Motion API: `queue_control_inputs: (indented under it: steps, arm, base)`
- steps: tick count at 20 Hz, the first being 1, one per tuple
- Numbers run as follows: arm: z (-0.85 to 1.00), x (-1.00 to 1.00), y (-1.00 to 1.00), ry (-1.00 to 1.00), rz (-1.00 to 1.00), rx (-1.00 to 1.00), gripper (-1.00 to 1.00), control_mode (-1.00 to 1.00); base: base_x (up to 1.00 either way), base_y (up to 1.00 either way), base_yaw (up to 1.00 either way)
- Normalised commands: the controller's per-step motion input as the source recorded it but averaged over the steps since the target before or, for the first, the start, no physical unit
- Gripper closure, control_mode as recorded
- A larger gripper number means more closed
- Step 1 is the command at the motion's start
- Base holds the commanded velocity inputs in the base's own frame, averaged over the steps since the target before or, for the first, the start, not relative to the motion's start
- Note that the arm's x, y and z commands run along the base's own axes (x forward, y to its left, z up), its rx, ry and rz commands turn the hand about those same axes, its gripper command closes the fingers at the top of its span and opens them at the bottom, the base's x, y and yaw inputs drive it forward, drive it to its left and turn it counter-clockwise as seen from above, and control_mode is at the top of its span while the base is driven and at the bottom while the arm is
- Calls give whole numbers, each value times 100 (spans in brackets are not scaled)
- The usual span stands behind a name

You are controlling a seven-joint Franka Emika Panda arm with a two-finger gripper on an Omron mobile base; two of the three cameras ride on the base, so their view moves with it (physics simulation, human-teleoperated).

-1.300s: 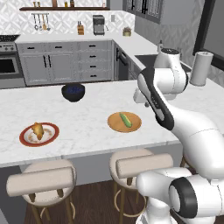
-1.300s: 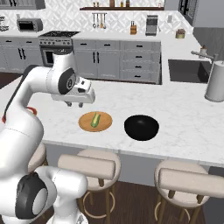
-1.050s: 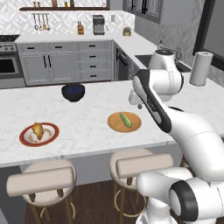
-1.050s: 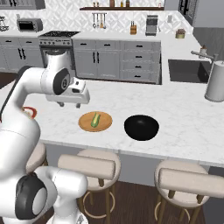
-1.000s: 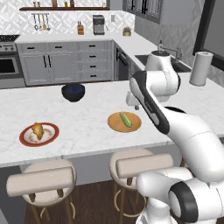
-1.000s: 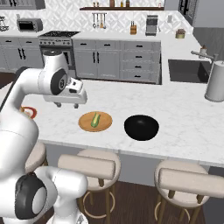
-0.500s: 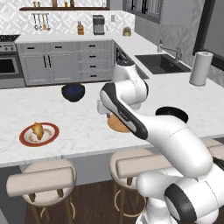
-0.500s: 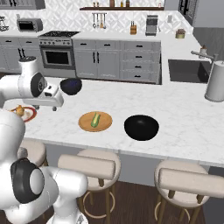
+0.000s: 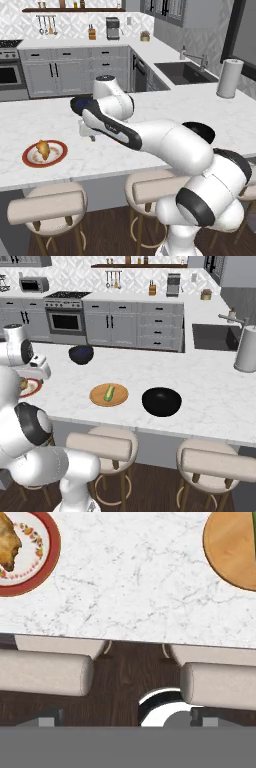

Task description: Pick the chicken drumstick and corn from their plates and place them in the bowl. Then put the bowl in the fridge.

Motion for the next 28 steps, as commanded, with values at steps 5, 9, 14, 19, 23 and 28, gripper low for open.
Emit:
queue_control_inputs:
  steps: [5,9,14,19,23,28]
  arm:
    - [-26,28,99,11,0,0,-100,-100]
    - [-30,43,87,5,0,0,-100,-100]
    - [-31,53,73,2,0,0,-100,-100]
    - [-21,47,41,3,0,0,-100,-100]
    - [-23,46,27,0,0,0,-100,-100]
    - [-38,52,24,0,0,0,-100,-100]
  base:
    - [0,0,0]
    - [0,0,0]
    - [0,0,0]
    - [0,0,0]
    - [0,0,0]
    - [0,0,0]
